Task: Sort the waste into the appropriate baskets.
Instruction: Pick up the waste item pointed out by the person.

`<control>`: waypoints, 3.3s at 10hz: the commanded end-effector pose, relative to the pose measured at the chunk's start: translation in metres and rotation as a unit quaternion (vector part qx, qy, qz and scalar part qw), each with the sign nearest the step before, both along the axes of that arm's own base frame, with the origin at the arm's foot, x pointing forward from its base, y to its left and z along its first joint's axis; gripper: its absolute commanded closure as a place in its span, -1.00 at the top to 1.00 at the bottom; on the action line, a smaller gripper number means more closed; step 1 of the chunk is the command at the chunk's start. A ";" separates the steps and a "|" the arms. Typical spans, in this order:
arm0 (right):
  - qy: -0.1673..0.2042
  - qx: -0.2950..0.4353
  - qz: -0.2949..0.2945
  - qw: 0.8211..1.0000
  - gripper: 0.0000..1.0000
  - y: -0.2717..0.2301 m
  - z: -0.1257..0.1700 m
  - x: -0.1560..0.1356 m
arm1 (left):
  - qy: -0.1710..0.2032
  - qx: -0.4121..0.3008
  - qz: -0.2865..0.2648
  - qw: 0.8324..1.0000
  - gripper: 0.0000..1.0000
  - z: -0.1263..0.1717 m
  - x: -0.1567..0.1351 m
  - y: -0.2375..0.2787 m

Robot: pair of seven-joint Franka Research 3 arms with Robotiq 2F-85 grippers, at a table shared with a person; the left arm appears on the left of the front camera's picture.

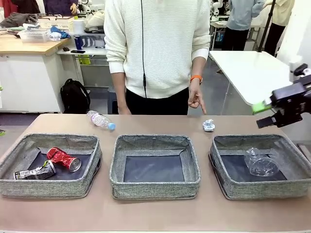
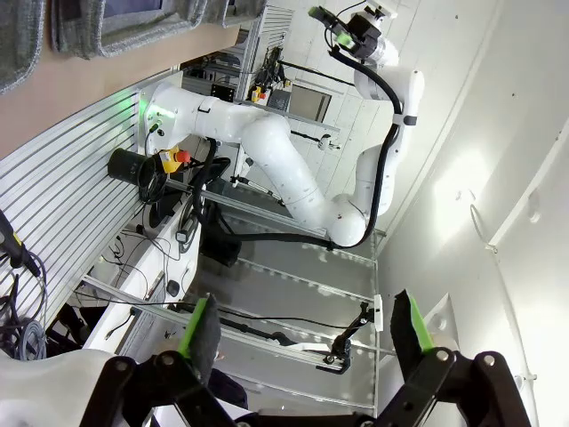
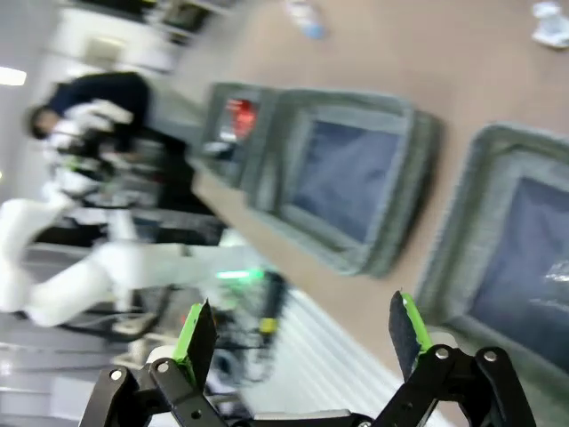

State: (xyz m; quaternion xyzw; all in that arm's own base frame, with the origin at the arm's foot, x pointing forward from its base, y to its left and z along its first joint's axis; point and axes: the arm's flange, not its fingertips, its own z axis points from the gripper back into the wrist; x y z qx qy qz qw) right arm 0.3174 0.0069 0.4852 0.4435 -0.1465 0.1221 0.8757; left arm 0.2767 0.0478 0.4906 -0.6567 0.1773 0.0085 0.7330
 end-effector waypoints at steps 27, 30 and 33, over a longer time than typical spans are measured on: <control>-0.127 -0.345 -0.046 0.929 1.00 0.087 -0.162 0.286 | -0.009 0.002 -0.010 1.000 1.00 0.001 -0.001 0.003; -0.124 -0.349 -0.071 0.926 1.00 0.087 -0.181 0.293 | -0.009 0.002 -0.010 1.000 1.00 0.001 -0.001 0.003; -0.123 -0.334 -0.062 0.933 1.00 0.091 -0.188 0.295 | -0.009 0.002 -0.010 1.000 1.00 0.001 -0.001 0.003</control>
